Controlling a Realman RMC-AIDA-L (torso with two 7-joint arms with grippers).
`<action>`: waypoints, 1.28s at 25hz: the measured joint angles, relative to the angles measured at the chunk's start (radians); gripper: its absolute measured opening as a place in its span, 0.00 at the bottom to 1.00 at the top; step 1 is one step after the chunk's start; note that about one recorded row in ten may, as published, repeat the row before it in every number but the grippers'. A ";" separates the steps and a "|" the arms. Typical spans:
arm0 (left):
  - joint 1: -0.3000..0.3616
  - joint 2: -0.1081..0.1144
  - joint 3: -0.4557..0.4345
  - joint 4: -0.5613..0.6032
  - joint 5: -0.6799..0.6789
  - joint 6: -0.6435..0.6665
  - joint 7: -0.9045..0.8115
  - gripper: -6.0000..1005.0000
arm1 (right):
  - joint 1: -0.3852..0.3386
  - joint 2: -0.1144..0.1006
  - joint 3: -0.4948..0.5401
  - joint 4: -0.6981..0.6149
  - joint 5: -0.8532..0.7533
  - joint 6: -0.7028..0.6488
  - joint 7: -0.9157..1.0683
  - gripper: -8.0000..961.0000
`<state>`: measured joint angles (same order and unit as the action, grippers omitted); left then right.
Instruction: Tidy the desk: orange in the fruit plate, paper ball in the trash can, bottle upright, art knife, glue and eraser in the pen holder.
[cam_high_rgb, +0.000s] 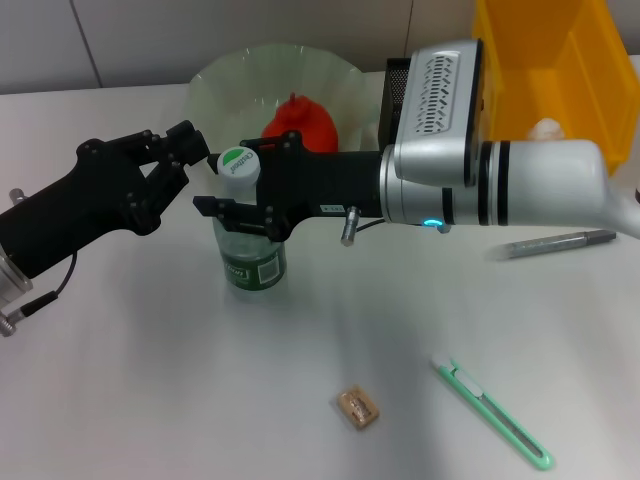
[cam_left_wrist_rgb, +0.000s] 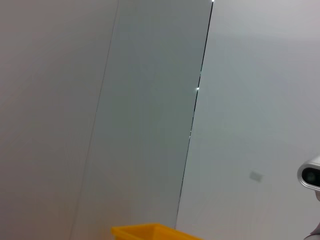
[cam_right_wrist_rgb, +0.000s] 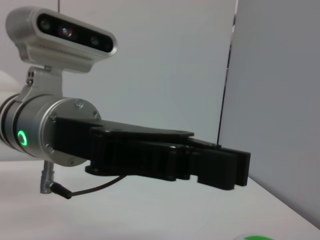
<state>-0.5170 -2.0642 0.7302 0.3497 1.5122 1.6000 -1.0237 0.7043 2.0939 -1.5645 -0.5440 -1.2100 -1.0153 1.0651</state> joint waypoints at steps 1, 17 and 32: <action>0.001 0.000 -0.001 0.000 -0.001 0.002 0.004 0.02 | -0.002 0.000 0.002 -0.001 0.000 -0.001 0.002 0.48; 0.051 0.001 -0.050 0.051 -0.004 -0.040 -0.025 0.64 | -0.029 -0.005 0.002 -0.007 0.036 -0.024 0.004 0.48; 0.075 0.003 -0.061 0.074 -0.004 -0.042 -0.024 0.83 | -0.042 -0.008 0.006 -0.012 0.038 -0.043 0.027 0.45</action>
<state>-0.4419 -2.0616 0.6688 0.4233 1.5078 1.5584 -1.0481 0.6621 2.0859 -1.5589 -0.5561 -1.1722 -1.0583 1.0923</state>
